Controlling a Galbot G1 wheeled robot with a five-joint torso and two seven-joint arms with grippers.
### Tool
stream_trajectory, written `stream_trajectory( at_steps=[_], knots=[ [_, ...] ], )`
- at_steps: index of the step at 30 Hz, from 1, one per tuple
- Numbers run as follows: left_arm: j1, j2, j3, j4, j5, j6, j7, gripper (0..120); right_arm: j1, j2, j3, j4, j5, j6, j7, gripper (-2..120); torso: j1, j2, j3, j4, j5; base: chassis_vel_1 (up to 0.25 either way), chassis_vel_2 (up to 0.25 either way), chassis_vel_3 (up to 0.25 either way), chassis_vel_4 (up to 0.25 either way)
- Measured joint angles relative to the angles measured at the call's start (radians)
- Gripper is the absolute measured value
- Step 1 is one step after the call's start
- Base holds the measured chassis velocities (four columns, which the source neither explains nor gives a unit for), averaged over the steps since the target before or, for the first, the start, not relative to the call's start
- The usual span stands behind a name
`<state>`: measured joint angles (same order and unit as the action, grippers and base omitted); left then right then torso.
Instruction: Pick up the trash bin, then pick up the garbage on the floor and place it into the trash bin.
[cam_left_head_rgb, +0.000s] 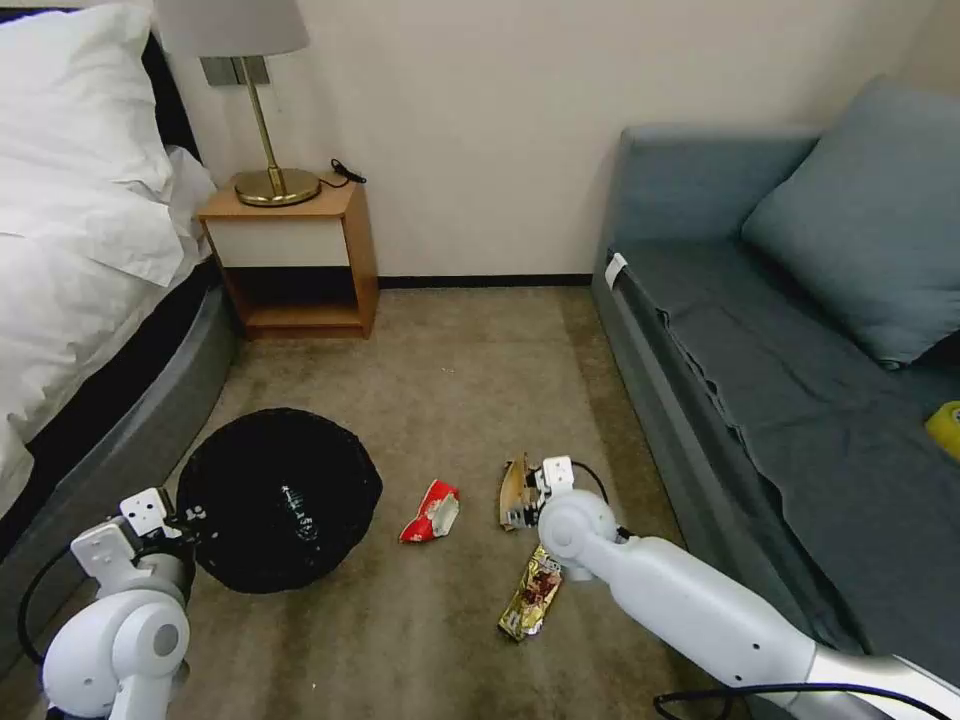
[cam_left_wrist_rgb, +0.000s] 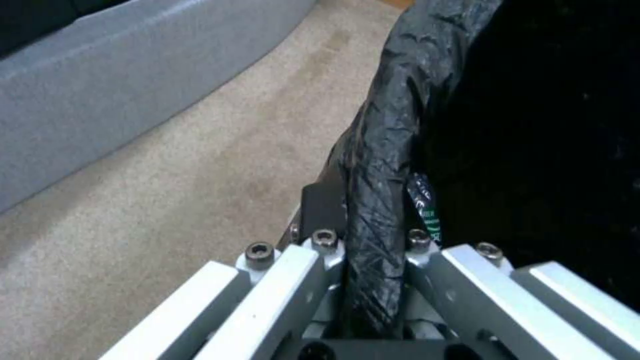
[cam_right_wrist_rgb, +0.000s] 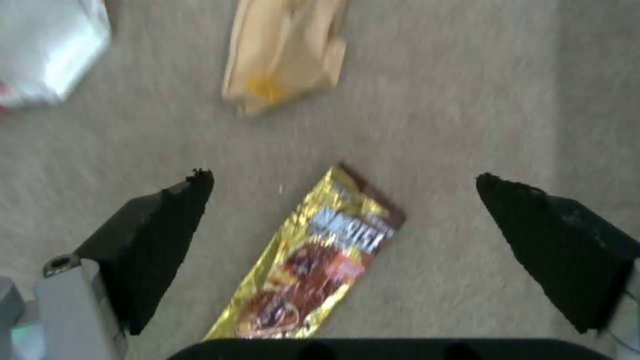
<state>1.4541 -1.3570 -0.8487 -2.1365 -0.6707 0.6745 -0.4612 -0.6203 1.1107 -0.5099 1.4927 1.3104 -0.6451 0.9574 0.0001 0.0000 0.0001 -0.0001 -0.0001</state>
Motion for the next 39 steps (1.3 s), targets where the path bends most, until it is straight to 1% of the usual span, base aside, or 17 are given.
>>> stream_trajectory(
  at_steps=[2,3,7,11,14,19,22,24,29,39],
  knots=[
    [0.001,-0.001,0.000,0.004,0.001,-0.003,0.001,2,-0.007,0.027,-0.012,-0.027,-0.001,-0.001,0.000,100,0.000,0.000,0.000,0.0002,0.0000,0.000,0.000,0.000,0.000],
    [0.001,-0.001,0.000,0.004,0.001,-0.003,0.001,2,-0.007,0.027,-0.012,-0.027,-0.001,-0.001,0.000,100,0.000,0.000,0.000,0.0002,0.0000,0.000,0.000,0.000,0.000],
    [0.001,-0.001,0.002,0.010,0.003,-0.006,0.003,2,-0.023,0.085,-0.037,-0.067,-0.010,0.000,0.000,100,0.000,0.000,0.000,0.0001,0.0000,0.000,0.000,0.000,0.000],
    [0.003,-0.001,0.002,0.010,0.004,-0.007,0.003,2,-0.026,0.106,-0.043,-0.087,-0.022,0.001,0.000,100,0.000,0.000,0.000,0.0001,0.0000,0.000,0.000,0.000,0.000],
    [0.009,0.001,0.001,0.011,0.010,-0.010,0.005,2,-0.028,0.142,-0.057,-0.149,-0.068,0.012,-0.015,100,0.000,0.000,0.000,0.0002,0.0000,0.000,0.000,0.000,0.000],
    [0.014,0.004,-0.002,0.007,0.013,-0.011,0.005,2,-0.034,0.150,-0.061,-0.197,-0.125,0.022,-0.040,98,0.000,0.000,0.000,0.0002,0.0000,0.000,0.000,0.000,0.000],
    [0.013,0.005,-0.004,0.007,0.014,-0.011,0.005,2,-0.038,0.147,-0.061,-0.206,-0.138,0.026,-0.047,98,0.000,0.000,0.000,0.0001,0.0000,0.000,0.000,0.000,0.000],
    [0.011,0.006,-0.004,0.009,0.014,-0.011,0.005,2,-0.043,0.141,-0.059,-0.219,-0.158,0.029,-0.055,95,0.000,0.000,0.000,0.0001,0.0001,0.000,0.000,0.000,0.000],
    [0.007,0.003,0.003,0.012,0.018,-0.011,0.005,2,-0.054,0.129,-0.054,-0.233,-0.191,0.038,-0.068,91,0.000,0.000,0.000,0.0001,0.0000,0.000,0.000,0.000,0.000],
    [-0.001,0.003,0.006,0.015,0.022,-0.011,0.003,2,-0.078,0.103,-0.052,-0.232,-0.224,0.047,-0.079,88,0.000,0.000,0.000,0.0000,0.0001,0.000,0.000,0.000,0.000]
  ],
)
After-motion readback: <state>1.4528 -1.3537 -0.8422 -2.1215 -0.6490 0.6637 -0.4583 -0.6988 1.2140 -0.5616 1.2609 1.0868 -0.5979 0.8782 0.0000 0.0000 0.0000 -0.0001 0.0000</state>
